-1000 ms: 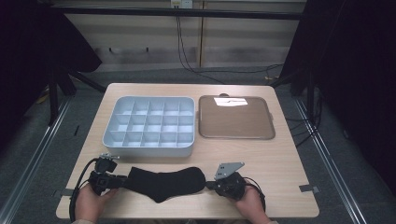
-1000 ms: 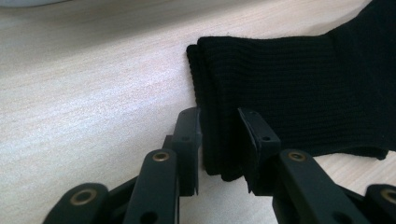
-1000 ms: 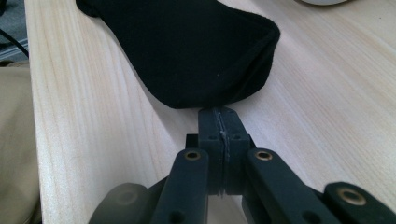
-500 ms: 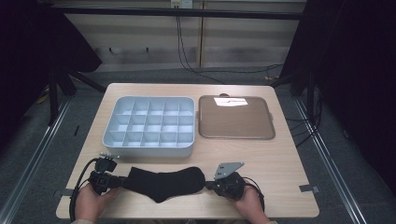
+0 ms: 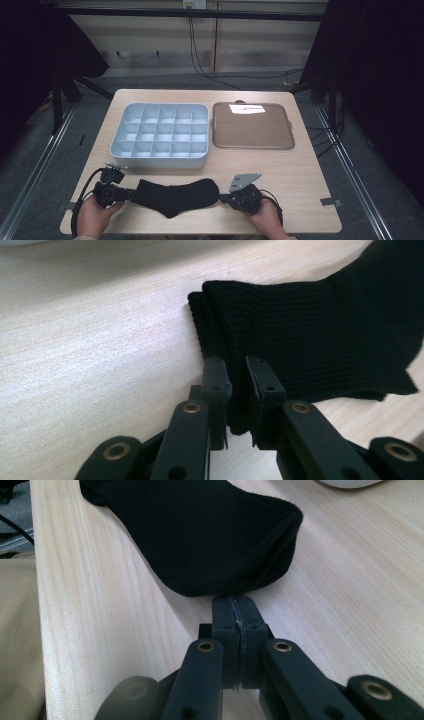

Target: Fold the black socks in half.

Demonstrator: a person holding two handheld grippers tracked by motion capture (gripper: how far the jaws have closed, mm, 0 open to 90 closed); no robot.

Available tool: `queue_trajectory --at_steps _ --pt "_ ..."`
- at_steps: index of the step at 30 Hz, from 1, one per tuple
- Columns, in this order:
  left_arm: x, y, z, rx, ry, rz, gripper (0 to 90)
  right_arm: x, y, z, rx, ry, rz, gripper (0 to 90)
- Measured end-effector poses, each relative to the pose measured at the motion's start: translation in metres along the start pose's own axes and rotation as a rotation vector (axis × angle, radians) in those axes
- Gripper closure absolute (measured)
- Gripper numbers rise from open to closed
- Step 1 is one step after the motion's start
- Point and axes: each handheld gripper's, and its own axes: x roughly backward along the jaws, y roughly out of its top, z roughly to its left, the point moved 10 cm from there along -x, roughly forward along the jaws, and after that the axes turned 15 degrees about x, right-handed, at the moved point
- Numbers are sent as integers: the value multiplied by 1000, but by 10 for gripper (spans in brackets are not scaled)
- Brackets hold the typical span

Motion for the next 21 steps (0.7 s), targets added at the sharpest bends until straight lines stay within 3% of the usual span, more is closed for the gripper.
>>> queue_trajectory --at_steps 12,21 --pt "18 5 -11 -22 -36 -7 808 -3 3 0 6 11 -11 888" --pt "28 7 -22 -51 -31 -2 808 -6 6 1 4 19 -12 888"
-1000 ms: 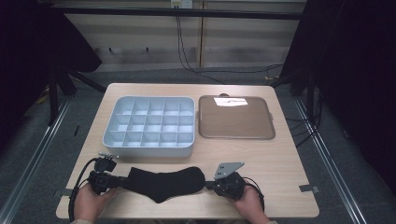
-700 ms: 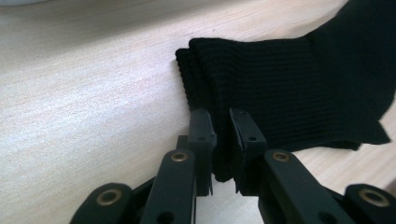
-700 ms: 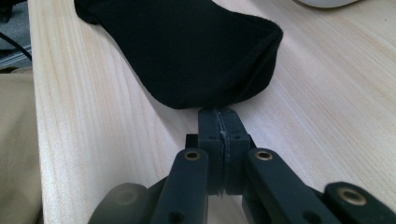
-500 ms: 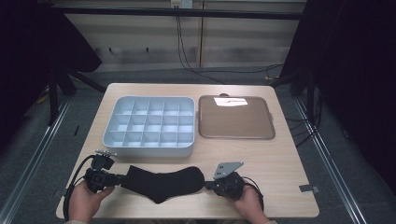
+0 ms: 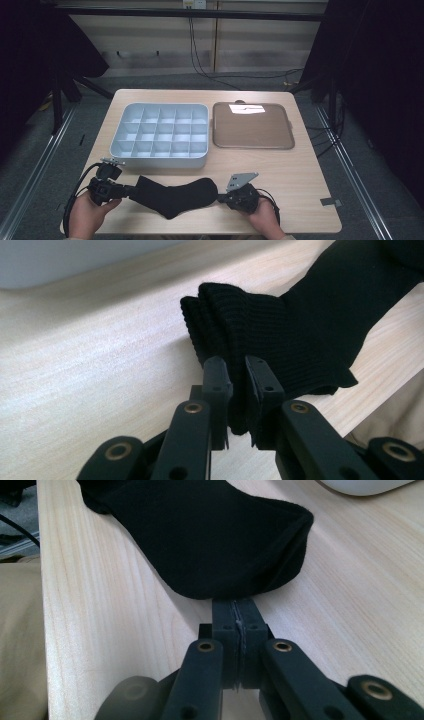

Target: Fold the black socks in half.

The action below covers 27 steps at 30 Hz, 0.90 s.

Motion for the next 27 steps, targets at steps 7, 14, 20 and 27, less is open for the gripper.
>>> queue_trajectory --at_steps 7,14,20,27 --pt "2 3 -7 -10 -1 8 808 -1 1 1 -7 7 -6 888" --pt "3 6 -10 -14 7 11 808 -2 2 1 -2 2 -12 887" --pt "6 8 -13 -29 4 24 808 -4 3 1 -8 3 -8 886" --pt "9 12 -21 -46 -4 35 808 -6 5 1 -10 2 -14 886"
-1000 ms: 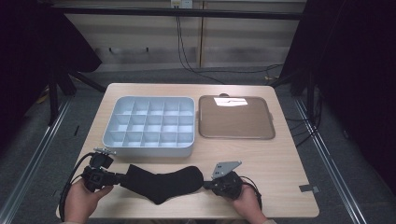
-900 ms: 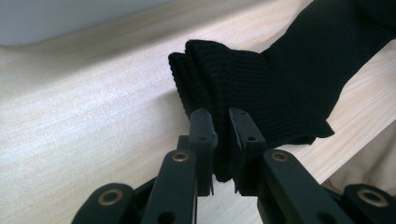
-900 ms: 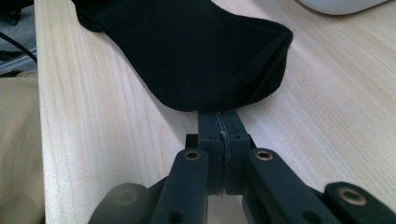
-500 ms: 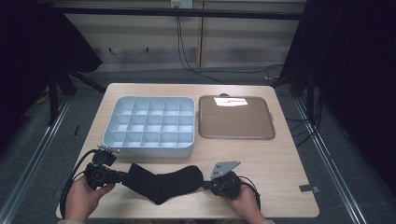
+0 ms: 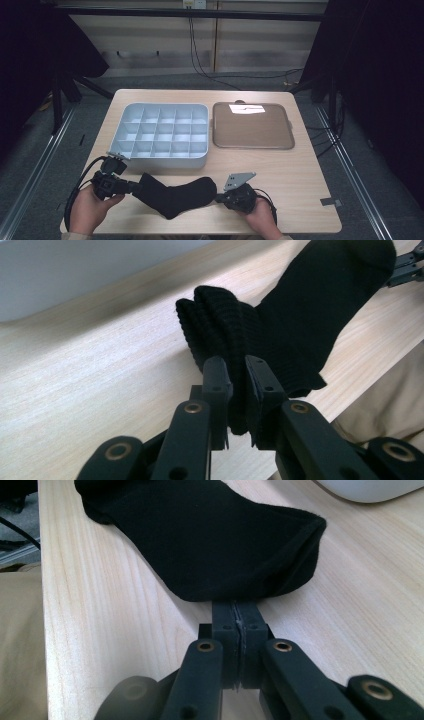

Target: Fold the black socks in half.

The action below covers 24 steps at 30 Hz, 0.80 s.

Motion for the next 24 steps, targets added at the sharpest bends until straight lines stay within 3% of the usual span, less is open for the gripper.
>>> queue_trajectory --at_steps 24 --pt "11 7 -14 -26 -17 20 811 -5 5 3 4 7 -3 888"
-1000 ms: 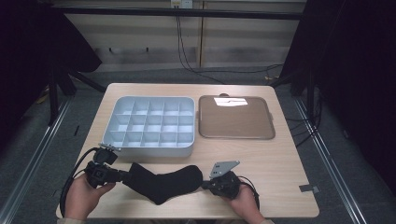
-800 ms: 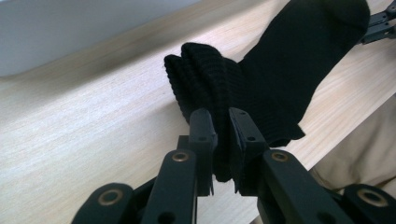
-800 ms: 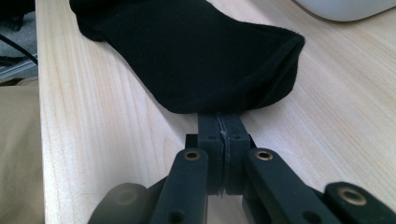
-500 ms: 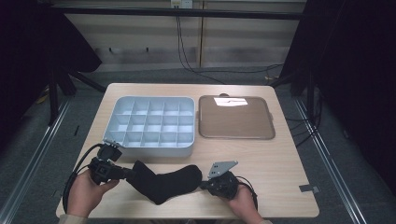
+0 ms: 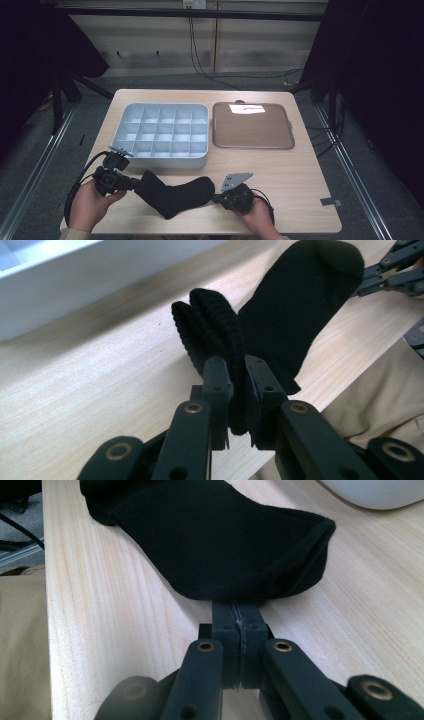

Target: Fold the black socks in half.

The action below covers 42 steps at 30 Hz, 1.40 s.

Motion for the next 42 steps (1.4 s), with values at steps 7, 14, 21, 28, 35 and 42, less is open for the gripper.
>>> queue_trajectory --at_steps 7,14,21,28,35,42 --pt "0 2 -2 3 -14 5 811 -1 1 0 4 4 -3 888" --pt "2 4 -6 -6 -24 7 811 -4 4 3 -4 8 -4 888" --pt "3 5 -5 -4 -21 3 811 -3 3 2 -8 11 -1 888" --pt "1 4 -2 5 -26 9 811 4 -3 -15 -57 -48 3 888" --pt "0 7 -4 -3 -29 19 811 0 -3 -23 -27 -69 19 888" --pt "0 12 -10 -13 -36 19 810 -5 1 -22 -21 -52 0 889"
